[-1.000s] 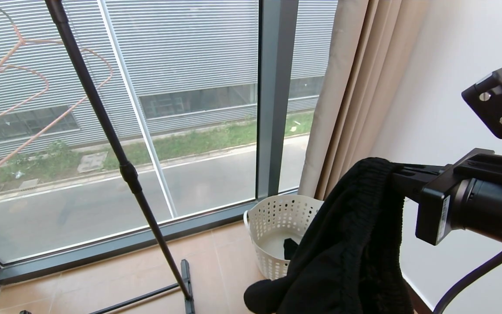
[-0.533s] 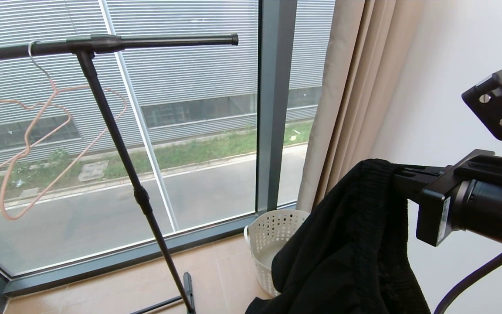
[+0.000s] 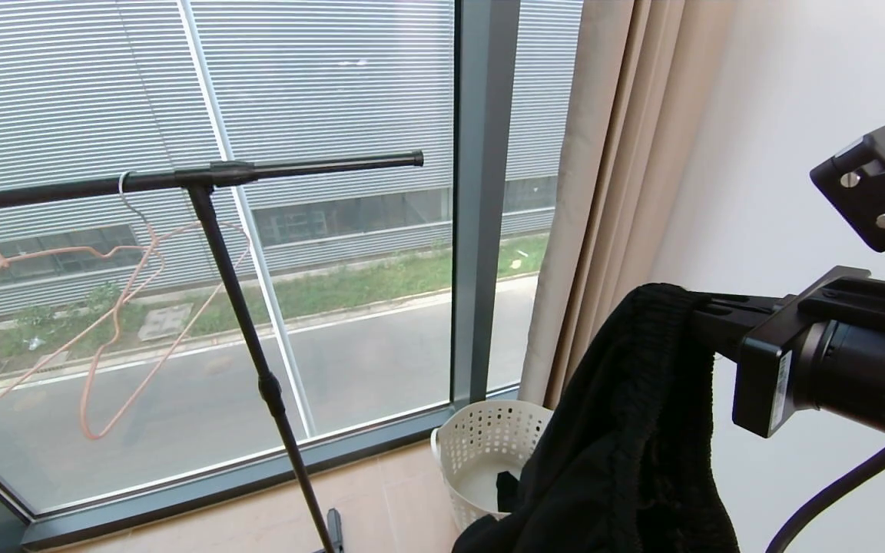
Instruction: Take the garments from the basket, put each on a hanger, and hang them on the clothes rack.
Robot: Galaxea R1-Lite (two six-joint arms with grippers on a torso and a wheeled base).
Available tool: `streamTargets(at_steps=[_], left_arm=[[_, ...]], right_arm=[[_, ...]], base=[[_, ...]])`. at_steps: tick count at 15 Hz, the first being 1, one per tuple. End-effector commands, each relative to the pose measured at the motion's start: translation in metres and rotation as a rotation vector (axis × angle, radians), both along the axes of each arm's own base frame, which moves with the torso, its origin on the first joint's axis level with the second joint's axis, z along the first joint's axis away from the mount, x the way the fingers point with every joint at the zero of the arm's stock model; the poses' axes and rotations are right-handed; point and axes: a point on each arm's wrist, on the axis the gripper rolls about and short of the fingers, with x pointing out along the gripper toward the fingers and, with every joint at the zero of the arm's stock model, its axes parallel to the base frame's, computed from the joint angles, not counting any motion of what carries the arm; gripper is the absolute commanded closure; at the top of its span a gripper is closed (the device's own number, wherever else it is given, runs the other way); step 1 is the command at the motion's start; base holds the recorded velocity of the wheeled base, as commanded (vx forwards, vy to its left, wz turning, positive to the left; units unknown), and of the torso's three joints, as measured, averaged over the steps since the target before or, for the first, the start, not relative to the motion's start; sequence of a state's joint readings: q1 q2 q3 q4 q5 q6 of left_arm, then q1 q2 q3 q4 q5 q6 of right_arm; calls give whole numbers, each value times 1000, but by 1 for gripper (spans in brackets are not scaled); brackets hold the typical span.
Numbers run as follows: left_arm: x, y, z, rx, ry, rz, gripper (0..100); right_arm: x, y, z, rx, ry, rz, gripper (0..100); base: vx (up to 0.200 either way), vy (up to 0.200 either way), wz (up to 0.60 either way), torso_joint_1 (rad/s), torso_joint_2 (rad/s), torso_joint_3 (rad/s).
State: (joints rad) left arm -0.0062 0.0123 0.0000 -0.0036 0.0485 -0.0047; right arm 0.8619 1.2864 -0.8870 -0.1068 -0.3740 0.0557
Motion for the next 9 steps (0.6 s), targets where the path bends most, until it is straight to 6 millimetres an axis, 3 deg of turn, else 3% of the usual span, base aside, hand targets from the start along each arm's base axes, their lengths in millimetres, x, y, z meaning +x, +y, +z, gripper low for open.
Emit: streamTargets(at_steps=[1,9], left_arm=[[0,0,0,0,0,1,0],[0,0,0,-3,0,2,0]], right_arm=[[0,0,0,2,0,0,100],[0,0,-4,-12,10,0,100]], base=[[0,0,0,246,-593,-334],[0,0,0,201,-451,-254]])
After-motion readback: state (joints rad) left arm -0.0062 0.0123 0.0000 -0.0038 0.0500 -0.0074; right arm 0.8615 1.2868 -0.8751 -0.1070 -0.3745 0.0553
